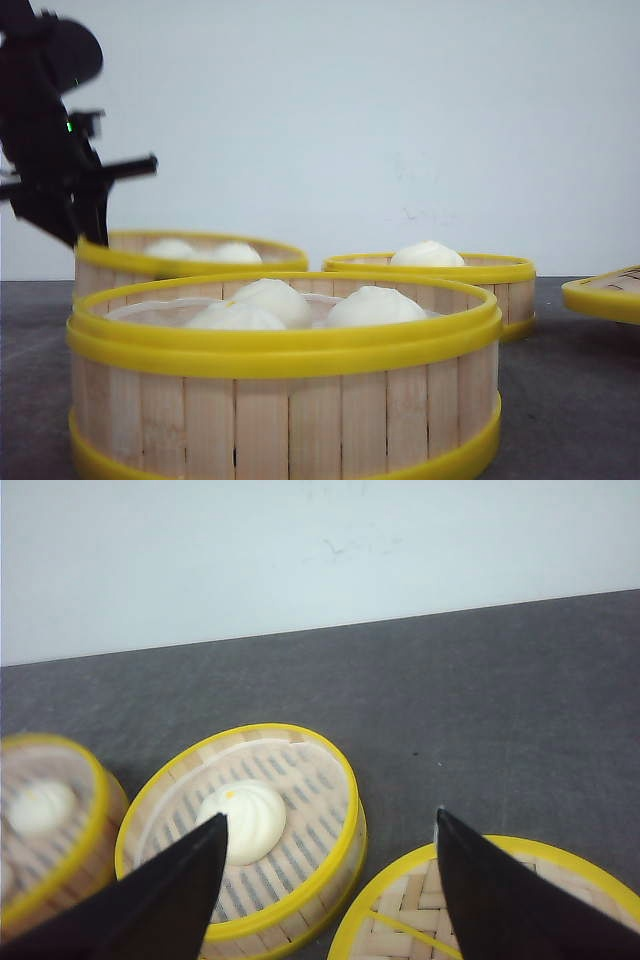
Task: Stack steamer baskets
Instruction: 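Grasp the basket rim with the left gripper and lift it, then lower the held basket onto the nearest basket and open the left gripper, then withdraw the left gripper and move the right gripper to the other far basket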
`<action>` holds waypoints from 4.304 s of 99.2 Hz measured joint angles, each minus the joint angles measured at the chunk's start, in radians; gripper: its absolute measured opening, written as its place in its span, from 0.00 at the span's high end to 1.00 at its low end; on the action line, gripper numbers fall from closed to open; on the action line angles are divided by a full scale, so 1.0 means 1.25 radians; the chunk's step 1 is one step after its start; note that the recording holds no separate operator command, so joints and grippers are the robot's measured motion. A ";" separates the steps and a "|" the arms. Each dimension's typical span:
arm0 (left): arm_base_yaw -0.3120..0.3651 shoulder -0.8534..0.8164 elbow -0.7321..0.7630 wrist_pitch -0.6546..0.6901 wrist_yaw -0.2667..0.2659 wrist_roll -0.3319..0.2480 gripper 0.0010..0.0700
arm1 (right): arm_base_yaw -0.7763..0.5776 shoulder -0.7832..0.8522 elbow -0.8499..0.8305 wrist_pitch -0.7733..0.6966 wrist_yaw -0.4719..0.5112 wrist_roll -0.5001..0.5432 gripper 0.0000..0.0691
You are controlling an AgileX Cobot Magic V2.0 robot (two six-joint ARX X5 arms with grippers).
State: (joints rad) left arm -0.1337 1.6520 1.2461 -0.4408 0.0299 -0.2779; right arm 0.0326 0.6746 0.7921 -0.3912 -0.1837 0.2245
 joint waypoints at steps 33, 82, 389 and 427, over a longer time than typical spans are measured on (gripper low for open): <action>0.029 -0.250 0.057 -0.095 0.133 0.023 0.98 | 0.000 0.000 0.000 -0.001 0.001 0.000 0.41; -0.110 -0.354 0.021 -0.303 0.192 0.124 0.98 | 0.000 0.000 0.000 -0.001 0.004 0.000 0.41; -0.318 -0.600 -0.187 -0.011 -0.011 0.066 0.61 | 0.055 0.257 0.070 -0.008 0.000 0.003 0.41; -0.318 -0.862 -0.355 -0.111 -0.079 0.065 0.61 | 0.076 0.609 0.270 -0.007 0.001 0.003 0.41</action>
State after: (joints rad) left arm -0.5316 0.5751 0.8028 -0.5793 -0.0685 -0.1963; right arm 0.1280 1.4364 1.1301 -0.4000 -0.1829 0.2283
